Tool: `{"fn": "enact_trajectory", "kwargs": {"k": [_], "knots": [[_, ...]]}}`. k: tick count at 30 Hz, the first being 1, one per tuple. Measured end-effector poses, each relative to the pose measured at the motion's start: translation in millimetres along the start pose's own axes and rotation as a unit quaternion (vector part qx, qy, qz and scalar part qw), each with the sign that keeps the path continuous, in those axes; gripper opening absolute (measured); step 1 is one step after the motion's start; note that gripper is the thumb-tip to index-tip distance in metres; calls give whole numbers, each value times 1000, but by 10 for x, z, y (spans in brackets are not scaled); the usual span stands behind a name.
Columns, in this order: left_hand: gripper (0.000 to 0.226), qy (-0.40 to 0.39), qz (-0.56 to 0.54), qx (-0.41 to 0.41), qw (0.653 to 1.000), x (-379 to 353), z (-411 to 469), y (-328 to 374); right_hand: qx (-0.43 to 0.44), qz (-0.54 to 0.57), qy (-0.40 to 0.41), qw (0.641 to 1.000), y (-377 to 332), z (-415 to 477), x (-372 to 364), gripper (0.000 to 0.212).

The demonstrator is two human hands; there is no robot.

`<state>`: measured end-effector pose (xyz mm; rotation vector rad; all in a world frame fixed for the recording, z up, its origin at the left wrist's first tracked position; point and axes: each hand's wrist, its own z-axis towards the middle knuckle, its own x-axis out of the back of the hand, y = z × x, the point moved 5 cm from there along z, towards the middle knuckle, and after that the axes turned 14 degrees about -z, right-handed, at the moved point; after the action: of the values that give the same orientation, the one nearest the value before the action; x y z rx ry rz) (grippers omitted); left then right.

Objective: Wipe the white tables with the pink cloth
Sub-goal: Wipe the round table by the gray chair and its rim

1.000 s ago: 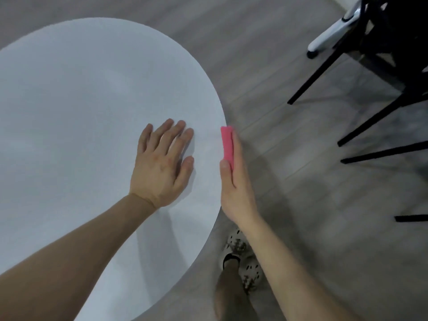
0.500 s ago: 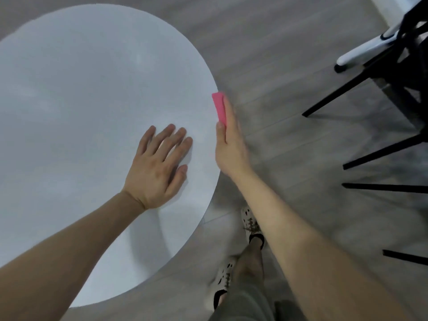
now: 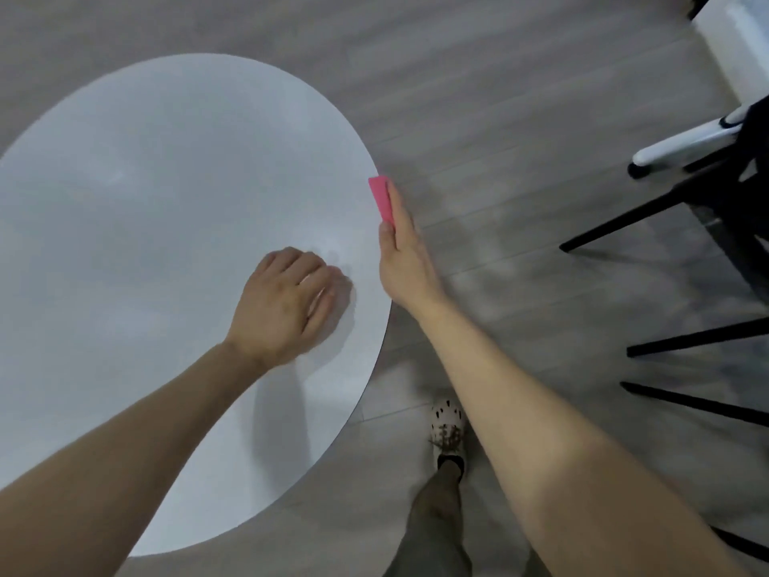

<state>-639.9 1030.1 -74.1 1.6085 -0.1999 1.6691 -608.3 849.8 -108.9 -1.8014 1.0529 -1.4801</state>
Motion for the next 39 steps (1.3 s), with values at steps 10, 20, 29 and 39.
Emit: {"fn": "enact_trajectory", "kwargs": {"k": [10,20,29,39], "knots": [[38,147,110,249,951,-124,1201,-1047,66,-20,-20,997,-24,492,-7,57],[47,140,118,290,939,-151,1162,-975,109,-11,-90,990,93,266,93,63],[50,143,89,292,941,-144,1105,-1028,157,-86,-192,965,-657,2285,-198,57],[51,151,64,301,939,-198,1076,-1035,154,-100,-193,964,-468,1890,-115,61]]}}
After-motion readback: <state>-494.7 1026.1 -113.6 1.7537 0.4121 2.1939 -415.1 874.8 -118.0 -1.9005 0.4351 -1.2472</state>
